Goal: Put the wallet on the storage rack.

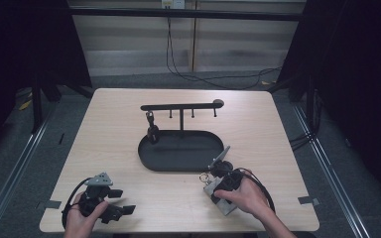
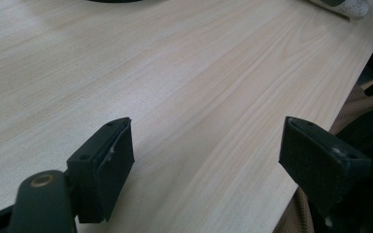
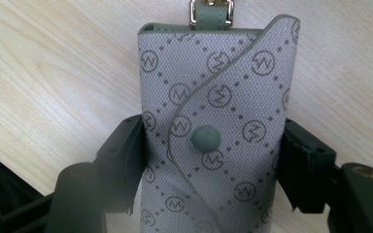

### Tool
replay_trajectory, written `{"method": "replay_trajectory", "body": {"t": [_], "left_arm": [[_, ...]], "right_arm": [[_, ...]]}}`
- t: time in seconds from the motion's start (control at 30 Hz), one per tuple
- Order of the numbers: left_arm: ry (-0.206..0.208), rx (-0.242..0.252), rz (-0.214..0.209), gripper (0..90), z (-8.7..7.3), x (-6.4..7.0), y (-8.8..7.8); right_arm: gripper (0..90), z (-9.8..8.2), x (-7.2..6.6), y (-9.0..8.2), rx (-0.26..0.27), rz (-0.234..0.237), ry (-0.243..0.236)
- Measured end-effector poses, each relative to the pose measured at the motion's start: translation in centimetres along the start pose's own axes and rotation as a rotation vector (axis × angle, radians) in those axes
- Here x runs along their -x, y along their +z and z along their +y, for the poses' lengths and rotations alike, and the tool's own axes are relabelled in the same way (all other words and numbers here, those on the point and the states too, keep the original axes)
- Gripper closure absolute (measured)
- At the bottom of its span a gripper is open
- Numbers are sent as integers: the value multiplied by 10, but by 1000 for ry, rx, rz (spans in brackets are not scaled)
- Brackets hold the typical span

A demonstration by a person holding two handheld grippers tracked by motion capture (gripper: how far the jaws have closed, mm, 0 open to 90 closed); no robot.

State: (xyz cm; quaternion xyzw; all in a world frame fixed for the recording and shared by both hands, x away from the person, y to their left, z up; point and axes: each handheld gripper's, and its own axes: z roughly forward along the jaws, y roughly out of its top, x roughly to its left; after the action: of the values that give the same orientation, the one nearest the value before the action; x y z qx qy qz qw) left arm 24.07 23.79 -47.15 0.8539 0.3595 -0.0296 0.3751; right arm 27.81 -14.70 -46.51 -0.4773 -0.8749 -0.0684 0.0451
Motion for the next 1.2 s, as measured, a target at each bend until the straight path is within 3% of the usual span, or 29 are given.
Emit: {"method": "replay_trajectory", "body": {"t": [0.33, 1.2], "left_arm": [[10, -4, -2, 188, 1, 0, 2], [-7, -3, -4, 188, 0, -1, 1]], "right_arm": [[338, 0, 1, -2, -5, 8, -7], [339, 2, 4, -32, 33, 21, 3]]}}
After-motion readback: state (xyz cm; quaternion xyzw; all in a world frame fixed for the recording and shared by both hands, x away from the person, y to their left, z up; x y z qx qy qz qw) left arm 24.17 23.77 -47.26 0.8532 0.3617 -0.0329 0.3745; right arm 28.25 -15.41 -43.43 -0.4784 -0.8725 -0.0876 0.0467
